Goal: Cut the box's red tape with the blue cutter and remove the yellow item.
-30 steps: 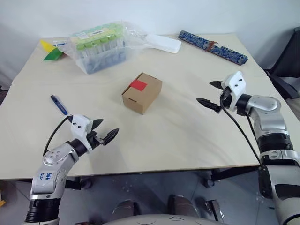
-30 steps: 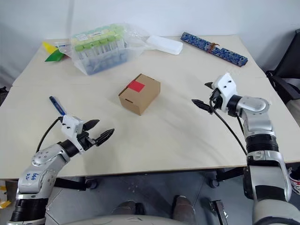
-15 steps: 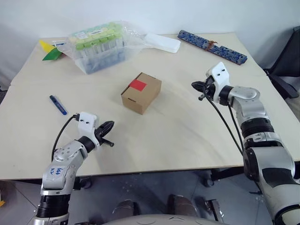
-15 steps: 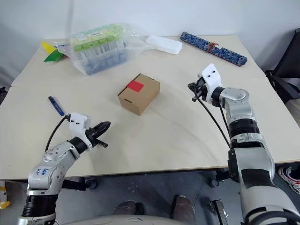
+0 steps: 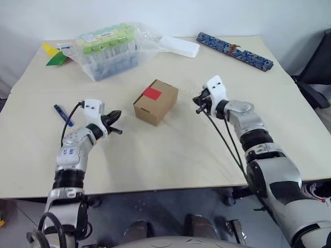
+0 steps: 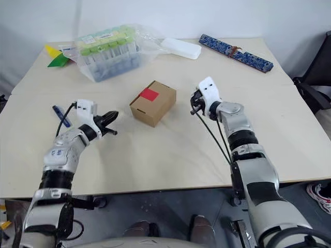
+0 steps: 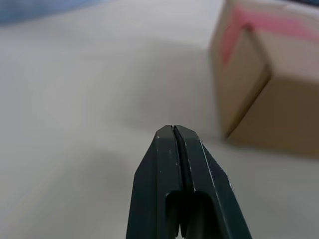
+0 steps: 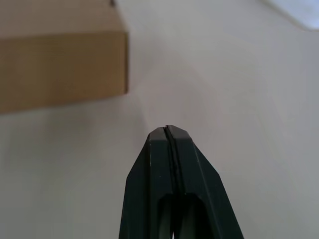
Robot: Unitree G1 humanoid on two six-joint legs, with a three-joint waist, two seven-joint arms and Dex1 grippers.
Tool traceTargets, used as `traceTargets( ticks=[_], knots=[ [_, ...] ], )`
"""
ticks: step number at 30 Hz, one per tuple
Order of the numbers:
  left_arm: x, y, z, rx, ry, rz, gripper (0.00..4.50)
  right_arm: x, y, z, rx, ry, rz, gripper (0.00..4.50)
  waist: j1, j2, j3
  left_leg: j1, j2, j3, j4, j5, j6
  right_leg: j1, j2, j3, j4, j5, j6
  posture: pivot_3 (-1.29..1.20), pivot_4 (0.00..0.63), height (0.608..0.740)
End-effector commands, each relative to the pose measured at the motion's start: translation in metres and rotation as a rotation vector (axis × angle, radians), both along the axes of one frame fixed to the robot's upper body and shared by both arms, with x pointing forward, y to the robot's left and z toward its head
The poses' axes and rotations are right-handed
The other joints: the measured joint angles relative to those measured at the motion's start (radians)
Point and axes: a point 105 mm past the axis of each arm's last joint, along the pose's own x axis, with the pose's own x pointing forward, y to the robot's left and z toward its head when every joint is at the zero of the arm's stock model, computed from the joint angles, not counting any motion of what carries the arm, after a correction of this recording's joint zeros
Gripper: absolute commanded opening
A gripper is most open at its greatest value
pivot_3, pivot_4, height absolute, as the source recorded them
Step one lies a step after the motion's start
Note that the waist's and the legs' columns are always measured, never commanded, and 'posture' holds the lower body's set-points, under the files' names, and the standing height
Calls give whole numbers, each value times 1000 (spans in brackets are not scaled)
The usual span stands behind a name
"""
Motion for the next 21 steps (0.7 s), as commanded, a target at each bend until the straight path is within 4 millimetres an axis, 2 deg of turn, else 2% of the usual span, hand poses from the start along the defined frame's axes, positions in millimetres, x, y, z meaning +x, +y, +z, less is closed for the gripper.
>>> traceTargets(
  ticks=[1, 4, 8, 15, 18, 21],
  knots=[
    [15, 2, 12, 23, -37, -28, 17, -4, 13, 7, 21, -19, 28, 0, 0, 0, 0, 0, 0, 0, 0, 0, 0, 0, 0, 0, 0, 0, 0, 0, 150, 740],
    [28, 0, 21, 21, -48, -27, 17, -8, 26, 5, 51, -8, 39, 0, -3, 0, 0, -1, 0, 0, 0, 0, 0, 0, 0, -2, 0, 0, 0, 0, 150, 740],
    [36, -17, 27, 7, -39, -88, 17, -16, 44, 5, 86, 4, 49, 0, -9, 0, 0, -3, 0, -1, 0, 0, 0, -2, 0, -4, 0, 0, 0, 0, 150, 740],
    [37, -44, 30, 0, -30, -200, 17, -28, 62, 15, 128, -3, 61, 0, -20, 0, 0, -8, -1, -5, 1, 0, 0, -4, 0, -7, 0, 0, 0, 0, 150, 740],
    [35, -60, 35, -24, -33, -274, 17, -40, 73, 20, 136, 1, 92, 0, -21, 0, 0, -11, -1, -5, 1, 0, -1, -8, 0, -7, 1, 0, 0, 0, 150, 740],
    [33, -67, 35, -20, -32, -315, 17, -56, 83, 20, 138, 19, 142, 0, -21, 0, 0, -12, -1, -5, 1, 0, -1, -11, 0, -7, 3, 0, 0, 0, 150, 740]
  ],
)
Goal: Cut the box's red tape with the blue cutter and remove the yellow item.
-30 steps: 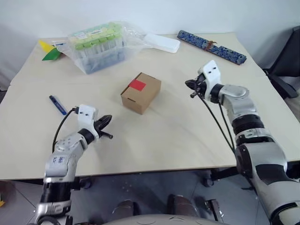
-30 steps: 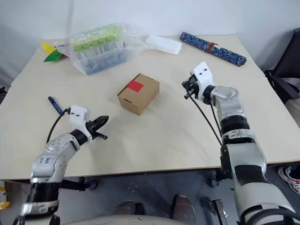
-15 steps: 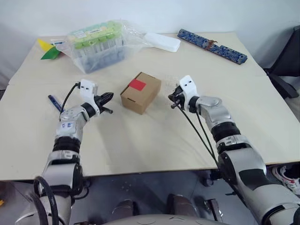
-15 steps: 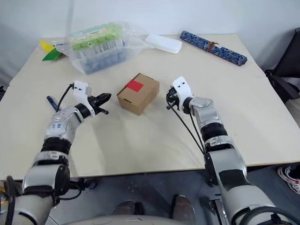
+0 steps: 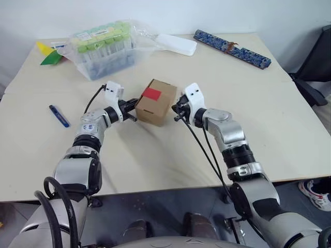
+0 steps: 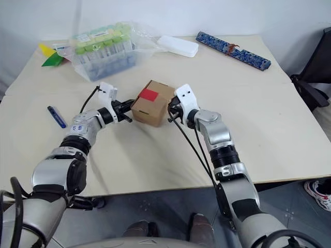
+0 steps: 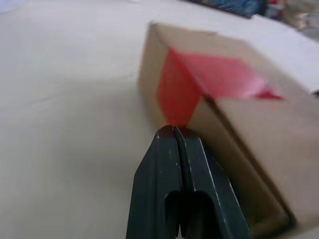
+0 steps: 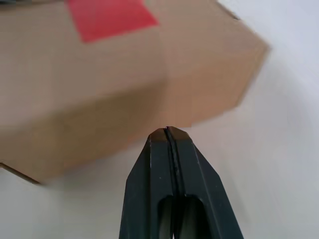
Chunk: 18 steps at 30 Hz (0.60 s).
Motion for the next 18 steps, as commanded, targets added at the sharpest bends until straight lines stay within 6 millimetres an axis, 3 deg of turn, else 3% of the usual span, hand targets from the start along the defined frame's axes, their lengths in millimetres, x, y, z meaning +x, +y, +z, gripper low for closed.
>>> traceTargets(
  ticks=[1, 11, 14, 18],
  knots=[
    [-2, -11, 14, 4, -44, -68, 17, -21, 19, 17, 29, -33, 88, 0, 0, 0, 0, 0, 0, 0, 0, 0, 0, -1, 0, 0, 1, 0, 0, 0, 150, 740],
    [-15, -21, 7, 20, -7, -203, 17, -66, 50, 16, 40, 12, 201, 0, 0, 0, 0, -1, 0, 1, 0, 0, 0, -3, 0, 0, 3, 0, 0, 0, 150, 740],
    [-23, -13, 0, 36, 30, -237, 17, -89, 65, 18, 43, 24, 256, 0, -2, 0, 0, -1, 0, 1, 0, 0, 0, -4, 0, 0, 3, 0, 0, 0, 150, 740],
    [-26, 4, -10, 40, 66, -193, 17, -103, 75, 20, 26, 32, 294, 0, -2, 0, 0, -1, 0, 2, 0, 0, -1, -4, 0, 0, 4, 0, 0, 0, 150, 740]
  ],
)
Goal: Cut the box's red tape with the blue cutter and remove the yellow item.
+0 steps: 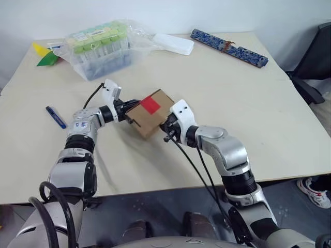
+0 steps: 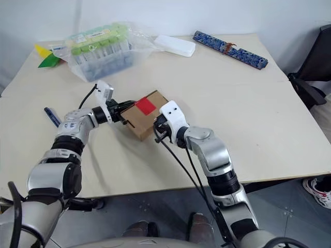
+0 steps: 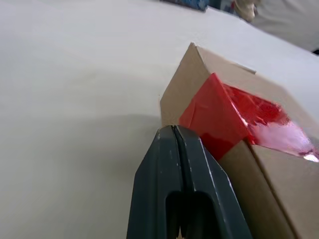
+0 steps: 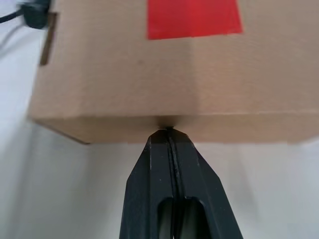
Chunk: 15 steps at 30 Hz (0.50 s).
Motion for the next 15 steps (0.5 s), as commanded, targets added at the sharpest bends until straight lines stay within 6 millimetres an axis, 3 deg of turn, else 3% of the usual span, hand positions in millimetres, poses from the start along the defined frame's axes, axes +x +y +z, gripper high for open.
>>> traceTargets(
  ticks=[1, 6, 10, 15],
  knots=[
    [-5, -8, -5, 9, 17, -44, 17, -28, 34, 31, 61, -81, 155, 0, 1, 0, 0, 0, 0, 0, 0, 0, 0, 0, 0, 0, 0, 0, 0, 0, 150, 740],
    [-4, 16, -14, 50, 21, 48, 17, -25, 35, 41, 43, -113, 135, 0, 3, -1, 0, 0, 0, 0, 1, 0, 0, 1, 0, 0, 0, 0, 0, 0, 150, 740],
    [-3, 39, -6, 61, 6, 117, 17, -17, 23, 48, -5, -167, 91, 0, 3, -1, 0, 0, 0, 0, 1, 0, 0, 1, 0, 0, 0, 0, 0, 0, 150, 740],
    [-6, 59, 0, 76, -5, 161, 17, -14, 1, 44, -80, -178, 60, 0, 3, -1, 0, 0, 0, 0, 1, 0, 0, 1, 0, 0, 0, 0, 0, 0, 150, 740]
  ],
)
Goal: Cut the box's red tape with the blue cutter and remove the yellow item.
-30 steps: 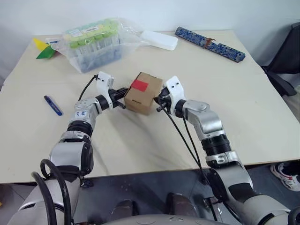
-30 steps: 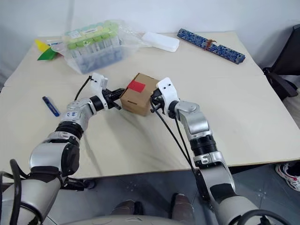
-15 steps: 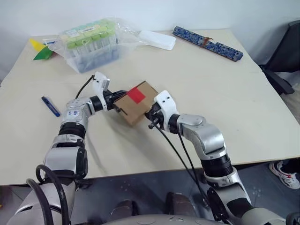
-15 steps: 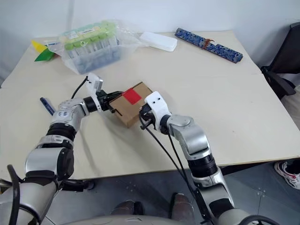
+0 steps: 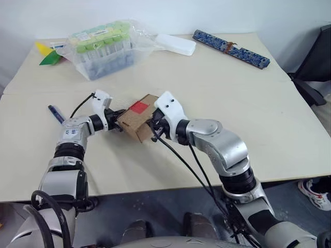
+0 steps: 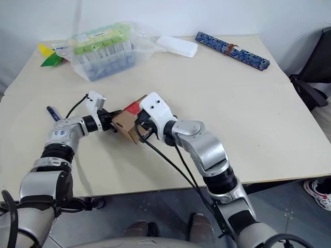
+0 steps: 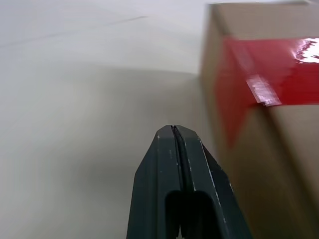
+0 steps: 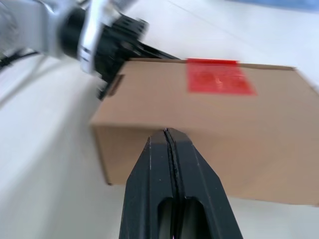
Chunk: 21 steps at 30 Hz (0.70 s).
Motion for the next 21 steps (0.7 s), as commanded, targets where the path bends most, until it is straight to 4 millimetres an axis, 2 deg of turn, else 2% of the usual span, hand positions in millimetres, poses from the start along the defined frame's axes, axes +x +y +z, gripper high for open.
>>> traceTargets(
  ticks=[1, 8, 13, 21],
  knots=[
    [-3, 16, 12, 10, -46, 29, 17, -6, -8, 10, -20, -56, 16, 0, 0, 0, 0, 0, 0, 0, 0, 0, 0, 0, 0, 0, 0, 0, 0, 0, 150, 740],
    [-18, 36, 10, 20, -3, 34, 17, 3, -30, 22, -37, -95, -29, 0, 0, 0, 0, 0, 0, 0, 0, 0, 0, 0, 0, 0, 0, 0, 0, 0, 150, 740],
    [-46, 51, -1, 40, 106, 27, 17, 28, -54, 33, -55, -144, -102, 0, -2, 0, 0, 0, 0, 1, 0, 0, 0, 0, 0, 0, 0, 0, 0, 0, 150, 740],
    [-88, 51, -9, 40, 258, 15, 17, 51, -71, 37, -80, -200, -143, 0, 2, 0, 0, 1, 1, 1, 0, 0, 0, 0, 0, 1, 1, 0, 0, 0, 150, 740]
  ],
)
